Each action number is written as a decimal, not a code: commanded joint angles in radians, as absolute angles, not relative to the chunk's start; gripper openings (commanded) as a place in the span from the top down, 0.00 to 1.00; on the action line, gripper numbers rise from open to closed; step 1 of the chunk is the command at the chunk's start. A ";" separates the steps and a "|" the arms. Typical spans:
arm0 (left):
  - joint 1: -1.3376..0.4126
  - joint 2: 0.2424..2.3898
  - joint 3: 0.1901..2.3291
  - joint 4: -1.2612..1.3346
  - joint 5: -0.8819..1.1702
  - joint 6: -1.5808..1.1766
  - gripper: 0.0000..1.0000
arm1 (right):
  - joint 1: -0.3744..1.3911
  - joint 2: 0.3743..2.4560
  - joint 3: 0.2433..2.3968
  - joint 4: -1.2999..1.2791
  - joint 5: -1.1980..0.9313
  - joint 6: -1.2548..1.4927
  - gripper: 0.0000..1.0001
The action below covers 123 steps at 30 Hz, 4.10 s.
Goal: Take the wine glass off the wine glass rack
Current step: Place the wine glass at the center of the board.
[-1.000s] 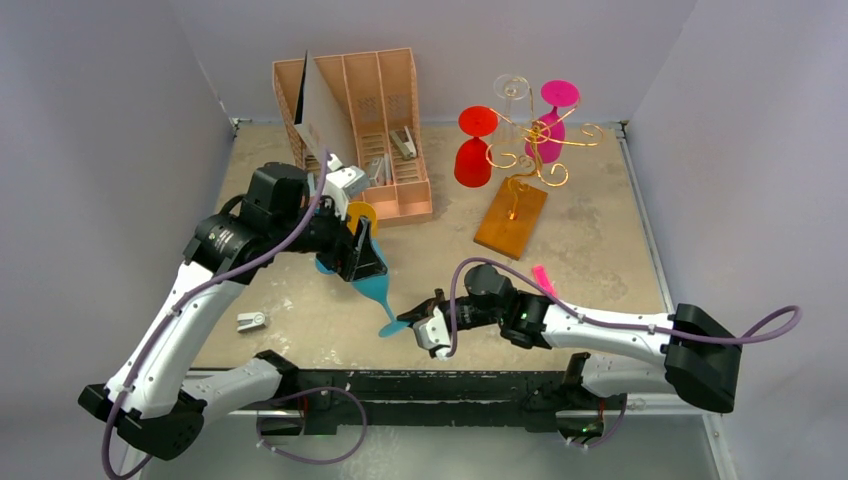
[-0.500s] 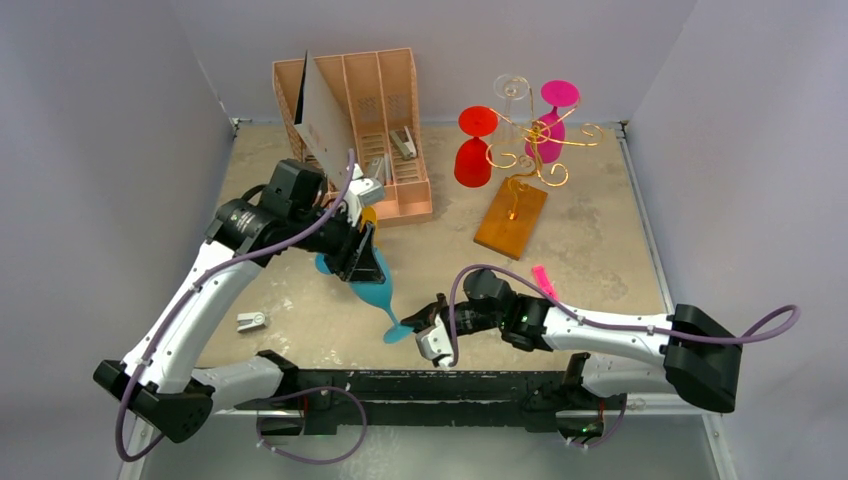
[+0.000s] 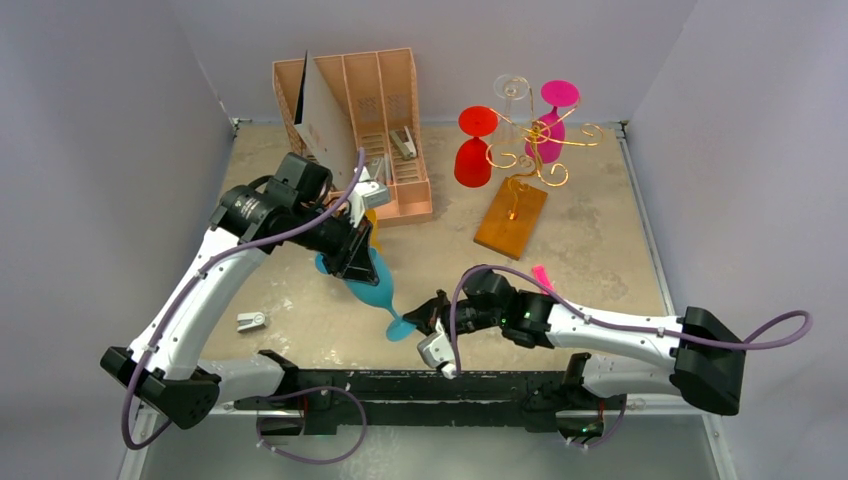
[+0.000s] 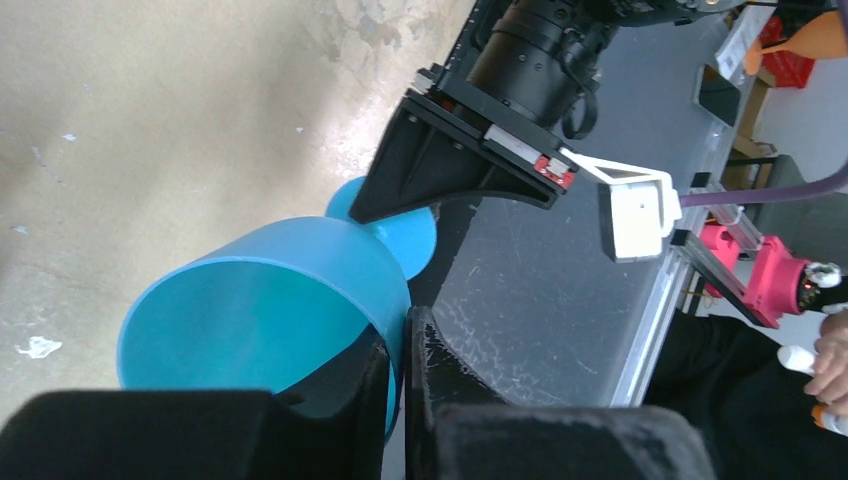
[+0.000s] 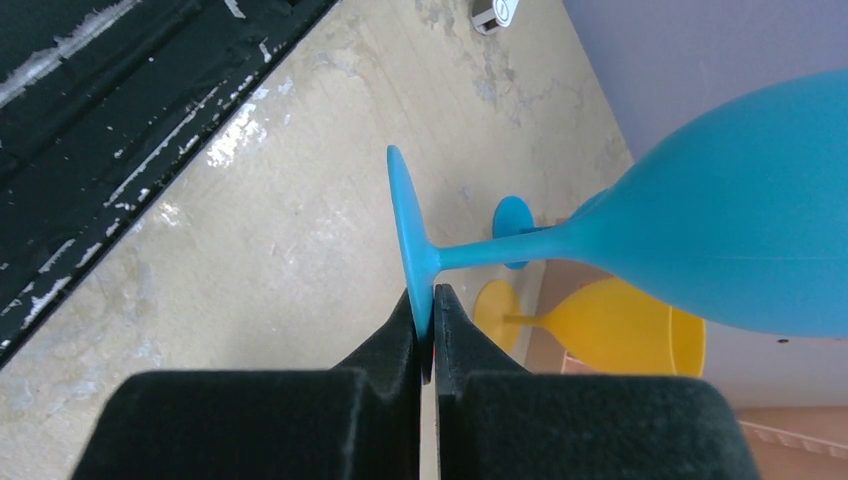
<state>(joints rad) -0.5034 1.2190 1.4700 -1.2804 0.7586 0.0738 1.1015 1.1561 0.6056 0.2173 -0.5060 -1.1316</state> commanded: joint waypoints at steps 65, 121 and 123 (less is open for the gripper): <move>-0.544 1.179 1.307 -1.020 0.158 -0.434 1.00 | 1.089 0.920 0.839 -0.483 0.549 0.613 0.14; -0.779 1.503 1.474 -1.008 -0.035 -0.325 1.00 | 0.767 0.769 0.816 -0.677 0.398 0.849 0.09; -0.779 1.438 1.403 -1.055 -0.108 -0.373 1.00 | 0.767 0.775 0.810 -0.667 0.399 0.847 0.09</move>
<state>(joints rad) -0.7811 1.5738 1.4944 -0.9470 0.0021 -0.2771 0.7712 0.7616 0.7757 -0.6617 0.3576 0.8623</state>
